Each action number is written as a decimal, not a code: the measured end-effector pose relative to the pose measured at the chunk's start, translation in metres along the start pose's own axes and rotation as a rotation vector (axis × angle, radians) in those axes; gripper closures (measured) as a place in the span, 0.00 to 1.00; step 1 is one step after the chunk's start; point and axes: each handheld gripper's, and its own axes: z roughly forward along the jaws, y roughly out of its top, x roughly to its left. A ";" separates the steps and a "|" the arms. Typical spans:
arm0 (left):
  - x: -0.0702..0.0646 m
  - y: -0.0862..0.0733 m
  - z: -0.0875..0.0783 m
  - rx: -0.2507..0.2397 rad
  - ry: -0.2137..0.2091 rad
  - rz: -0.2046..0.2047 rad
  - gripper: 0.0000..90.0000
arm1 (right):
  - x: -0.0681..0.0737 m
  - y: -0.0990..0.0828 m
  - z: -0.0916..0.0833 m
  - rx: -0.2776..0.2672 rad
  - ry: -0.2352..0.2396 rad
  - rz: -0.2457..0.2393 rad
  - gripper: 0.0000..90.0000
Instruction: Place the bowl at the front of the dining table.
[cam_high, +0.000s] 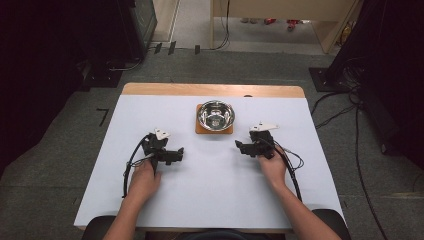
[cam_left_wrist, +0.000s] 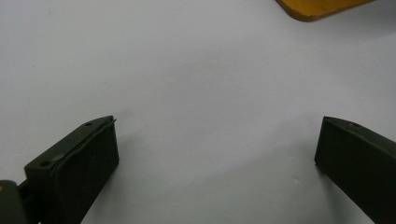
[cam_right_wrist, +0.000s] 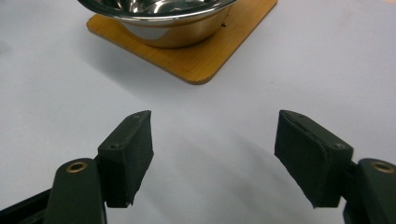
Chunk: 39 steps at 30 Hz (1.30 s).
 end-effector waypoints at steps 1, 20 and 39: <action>0.000 0.000 0.000 0.000 0.000 0.000 0.00 | 0.001 -0.001 0.000 0.002 -0.002 -0.002 0.31; 0.000 0.000 0.000 0.000 0.000 0.001 0.00 | -0.013 -0.012 0.003 0.021 -0.019 0.013 0.30; 0.000 0.000 0.000 0.000 0.000 0.001 0.00 | -0.007 -0.012 0.006 0.045 -0.057 -0.029 0.18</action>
